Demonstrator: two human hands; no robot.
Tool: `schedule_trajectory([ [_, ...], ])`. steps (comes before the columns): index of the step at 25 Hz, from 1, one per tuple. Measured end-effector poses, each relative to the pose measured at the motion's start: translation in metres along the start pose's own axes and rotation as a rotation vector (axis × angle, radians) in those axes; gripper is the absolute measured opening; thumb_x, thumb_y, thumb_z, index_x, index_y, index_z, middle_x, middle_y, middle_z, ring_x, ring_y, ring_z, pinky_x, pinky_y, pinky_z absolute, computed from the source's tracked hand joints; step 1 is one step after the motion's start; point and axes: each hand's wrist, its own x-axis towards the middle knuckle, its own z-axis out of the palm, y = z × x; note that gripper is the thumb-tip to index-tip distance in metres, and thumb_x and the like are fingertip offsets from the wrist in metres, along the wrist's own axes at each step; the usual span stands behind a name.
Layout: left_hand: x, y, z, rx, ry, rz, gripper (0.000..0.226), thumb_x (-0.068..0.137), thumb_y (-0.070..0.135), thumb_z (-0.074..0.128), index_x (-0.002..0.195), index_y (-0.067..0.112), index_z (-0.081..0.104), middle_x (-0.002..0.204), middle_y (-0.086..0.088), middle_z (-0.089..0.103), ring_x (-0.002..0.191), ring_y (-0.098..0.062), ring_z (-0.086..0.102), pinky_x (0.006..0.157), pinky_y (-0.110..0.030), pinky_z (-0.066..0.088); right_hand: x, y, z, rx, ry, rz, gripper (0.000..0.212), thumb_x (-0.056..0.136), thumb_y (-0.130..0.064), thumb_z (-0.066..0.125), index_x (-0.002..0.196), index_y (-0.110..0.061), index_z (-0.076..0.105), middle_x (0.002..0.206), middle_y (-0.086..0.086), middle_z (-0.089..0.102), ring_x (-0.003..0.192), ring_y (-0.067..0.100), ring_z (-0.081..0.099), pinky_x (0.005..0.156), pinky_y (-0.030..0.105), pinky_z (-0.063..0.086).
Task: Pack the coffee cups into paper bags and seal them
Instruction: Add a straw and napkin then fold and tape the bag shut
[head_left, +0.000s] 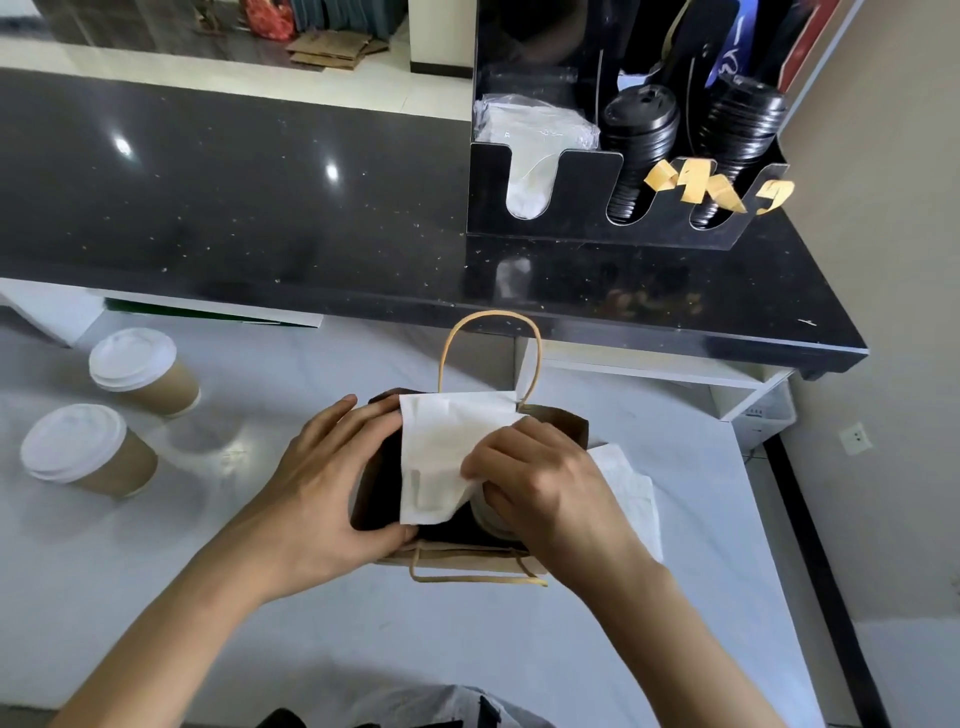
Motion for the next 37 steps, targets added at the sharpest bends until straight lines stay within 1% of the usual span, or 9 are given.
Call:
schedule_trajectory([
  [4,0.0,0.001,-0.001,-0.014,-0.005,-0.009,0.107,0.075,0.05,0.082,0.156,0.051,0.013,0.159,0.041,0.007,0.153,0.002,-0.002,0.121,-0.029,0.019,0.007,0.005,0.005,-0.001,-0.193,0.078,0.032,0.06,0.005,0.066,0.082,-0.017,0.071,0.074,-0.002,0.064,0.071,0.026,0.06,0.054,0.032,0.046],
  [8,0.001,-0.001,-0.001,0.012,-0.006,0.013,0.101,0.076,0.055,0.079,0.156,0.052,0.016,0.159,0.04,0.007,0.152,0.002,-0.004,0.122,-0.029,0.017,0.009,0.001,-0.002,0.036,-0.449,0.122,0.032,0.081,-0.01,0.068,0.109,-0.026,0.071,0.101,-0.005,0.07,0.094,0.023,0.065,0.07,0.03,0.039],
  [12,0.001,-0.001,-0.001,0.014,-0.012,0.005,0.098,0.077,0.056,0.078,0.155,0.054,0.018,0.159,0.041,0.005,0.151,0.005,-0.007,0.12,-0.027,0.016,0.017,-0.002,-0.016,0.109,-0.601,0.209,0.041,0.088,-0.045,0.07,0.126,-0.034,0.059,0.118,-0.012,0.068,0.105,0.013,0.064,0.082,0.028,0.042],
  [18,0.002,-0.003,0.0,0.02,-0.021,0.005,0.092,0.079,0.057,0.077,0.153,0.055,0.022,0.159,0.041,0.004,0.152,0.003,-0.007,0.121,-0.029,0.017,0.017,-0.003,-0.014,-0.009,-0.772,0.254,0.049,0.103,-0.059,0.036,0.108,-0.028,0.074,0.109,-0.004,0.071,0.101,0.019,0.063,0.087,0.038,0.041],
  [20,0.002,-0.003,0.0,0.022,-0.018,0.008,0.089,0.08,0.056,0.076,0.152,0.054,0.025,0.159,0.04,0.006,0.152,0.003,-0.006,0.12,-0.029,0.017,0.016,-0.003,-0.012,-0.01,-0.715,0.249,0.048,0.105,-0.054,0.035,0.104,-0.025,0.074,0.106,-0.003,0.071,0.098,0.021,0.063,0.084,0.038,0.041],
  [25,0.002,-0.004,0.002,-0.022,0.064,0.015,0.066,0.081,0.065,0.061,0.143,0.051,0.043,0.154,0.04,0.024,0.15,0.006,0.005,0.116,-0.023,0.019,0.007,0.008,-0.022,0.188,-0.225,0.265,0.017,0.101,-0.032,0.056,0.101,-0.026,0.071,0.092,-0.013,0.07,0.087,0.013,0.061,0.075,0.029,0.045],
  [28,0.003,-0.008,0.002,-0.006,0.141,0.045,0.055,0.083,0.062,0.053,0.136,0.047,0.054,0.147,0.035,0.039,0.147,0.001,0.021,0.115,-0.016,0.02,-0.01,0.018,-0.026,0.212,-0.014,0.307,0.015,0.098,-0.022,0.059,0.107,-0.025,0.071,0.09,-0.016,0.066,0.084,0.01,0.056,0.079,0.029,0.044],
  [33,0.001,-0.004,-0.003,-0.063,0.258,0.061,0.042,0.089,0.047,0.057,0.129,0.038,0.061,0.133,0.025,0.053,0.131,-0.008,0.044,0.109,-0.013,0.03,-0.036,0.024,-0.028,0.263,0.217,0.462,0.026,0.095,-0.016,0.06,0.119,-0.025,0.067,0.108,-0.016,0.064,0.104,0.013,0.059,0.09,0.029,0.047],
  [37,-0.003,-0.007,-0.003,-0.125,0.278,0.004,0.041,0.087,0.05,0.058,0.126,0.037,0.056,0.122,0.024,0.052,0.122,-0.011,0.049,0.103,-0.018,0.037,-0.05,0.022,-0.026,0.387,0.277,0.69,0.02,0.095,-0.021,0.065,0.107,-0.036,0.059,0.103,-0.017,0.064,0.102,0.01,0.062,0.086,0.022,0.047],
])
